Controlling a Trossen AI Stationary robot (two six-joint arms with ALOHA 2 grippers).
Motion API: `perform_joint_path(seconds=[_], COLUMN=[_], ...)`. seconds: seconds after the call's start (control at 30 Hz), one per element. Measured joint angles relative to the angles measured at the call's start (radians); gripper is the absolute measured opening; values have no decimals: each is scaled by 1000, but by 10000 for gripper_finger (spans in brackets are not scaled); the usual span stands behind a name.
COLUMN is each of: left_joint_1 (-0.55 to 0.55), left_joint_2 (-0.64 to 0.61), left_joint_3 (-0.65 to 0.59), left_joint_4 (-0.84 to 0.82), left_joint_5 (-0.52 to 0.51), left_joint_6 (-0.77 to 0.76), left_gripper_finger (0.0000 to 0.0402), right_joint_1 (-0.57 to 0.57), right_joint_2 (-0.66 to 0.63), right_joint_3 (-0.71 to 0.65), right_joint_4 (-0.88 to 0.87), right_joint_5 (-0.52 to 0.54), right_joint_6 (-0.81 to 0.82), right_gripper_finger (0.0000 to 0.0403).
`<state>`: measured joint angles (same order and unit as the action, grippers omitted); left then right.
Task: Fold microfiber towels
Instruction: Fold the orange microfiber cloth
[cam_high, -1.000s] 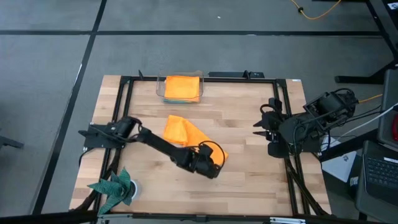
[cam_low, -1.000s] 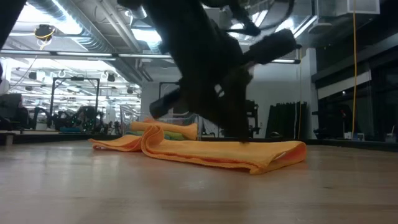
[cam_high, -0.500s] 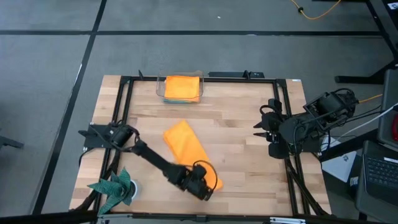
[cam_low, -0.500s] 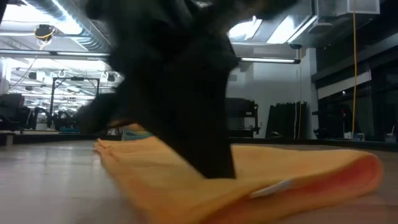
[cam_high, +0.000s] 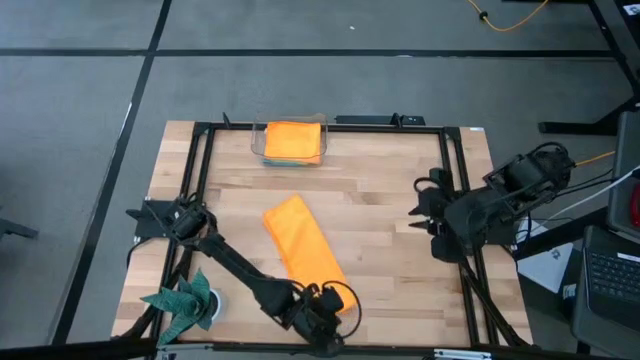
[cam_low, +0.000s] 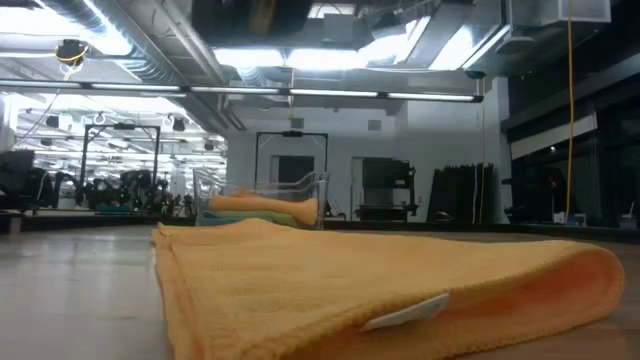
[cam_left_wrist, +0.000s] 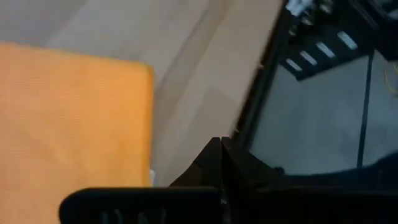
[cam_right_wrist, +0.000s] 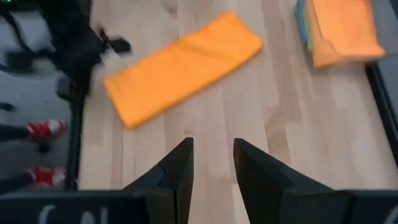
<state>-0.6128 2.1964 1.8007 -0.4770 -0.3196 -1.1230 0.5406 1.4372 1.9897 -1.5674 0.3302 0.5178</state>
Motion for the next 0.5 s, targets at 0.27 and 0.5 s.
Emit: perform_joint_path(seconds=[0.27, 0.5], left_joint_1=[-37, -28], left_joint_2=[1, 1], left_joint_3=[13, 12], left_joint_4=[-77, -271], left_joint_5=[148, 193], left_joint_6=[-59, -44], left_gripper_finger=[19, 105], right_joint_1=[58, 67], right_joint_2=[1, 2], right_joint_3=[-263, -521], right_joint_4=[85, 427], right_joint_5=[-3, -49], right_joint_6=[27, -30], right_gripper_finger=[116, 116])
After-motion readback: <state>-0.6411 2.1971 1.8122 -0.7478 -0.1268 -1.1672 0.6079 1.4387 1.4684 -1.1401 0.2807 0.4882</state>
